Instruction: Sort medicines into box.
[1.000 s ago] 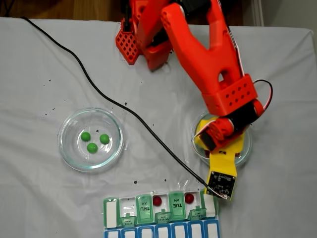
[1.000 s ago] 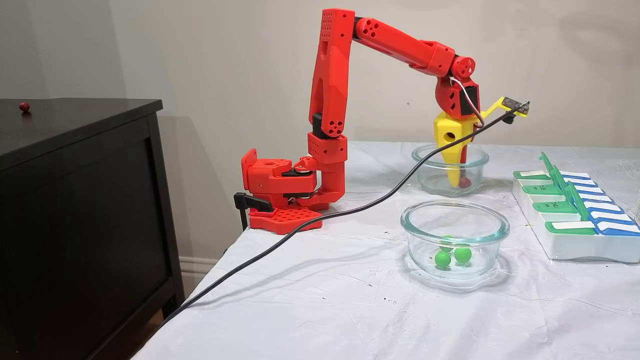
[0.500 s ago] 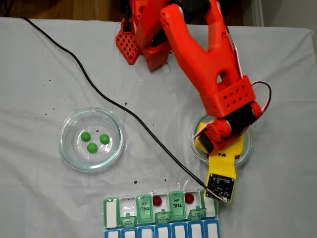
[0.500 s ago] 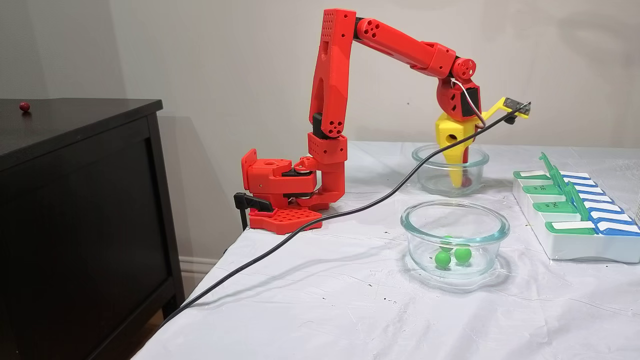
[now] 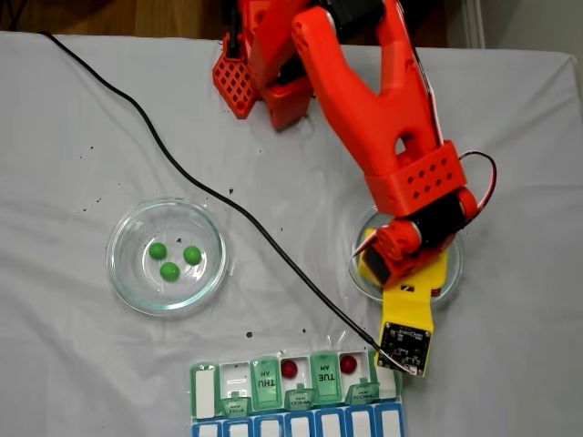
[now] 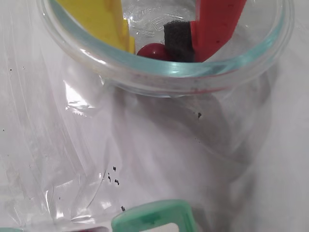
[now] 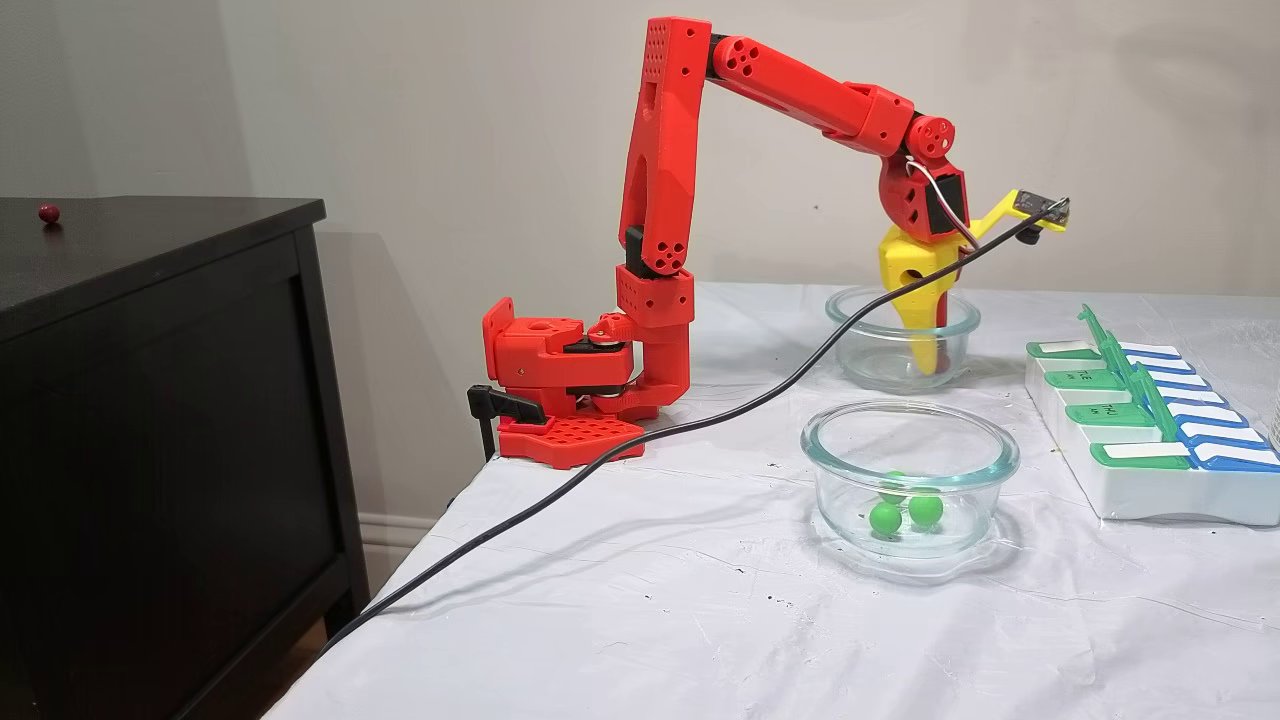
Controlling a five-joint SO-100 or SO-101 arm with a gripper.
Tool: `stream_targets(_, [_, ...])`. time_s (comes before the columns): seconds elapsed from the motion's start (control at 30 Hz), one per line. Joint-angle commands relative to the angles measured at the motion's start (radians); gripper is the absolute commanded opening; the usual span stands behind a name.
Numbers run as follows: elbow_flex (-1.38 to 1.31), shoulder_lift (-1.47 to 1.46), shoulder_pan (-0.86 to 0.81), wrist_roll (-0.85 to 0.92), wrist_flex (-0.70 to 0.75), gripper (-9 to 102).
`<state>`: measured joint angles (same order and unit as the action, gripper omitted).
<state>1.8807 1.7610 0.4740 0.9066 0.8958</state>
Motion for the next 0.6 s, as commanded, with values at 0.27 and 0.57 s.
stream_targets(0.27, [-0.080, 0.017, -0.028, 0.021, -0.035, 0])
stream_targets(0.57, [-0.046, 0.135, 0.046, -0.097, 0.044, 0])
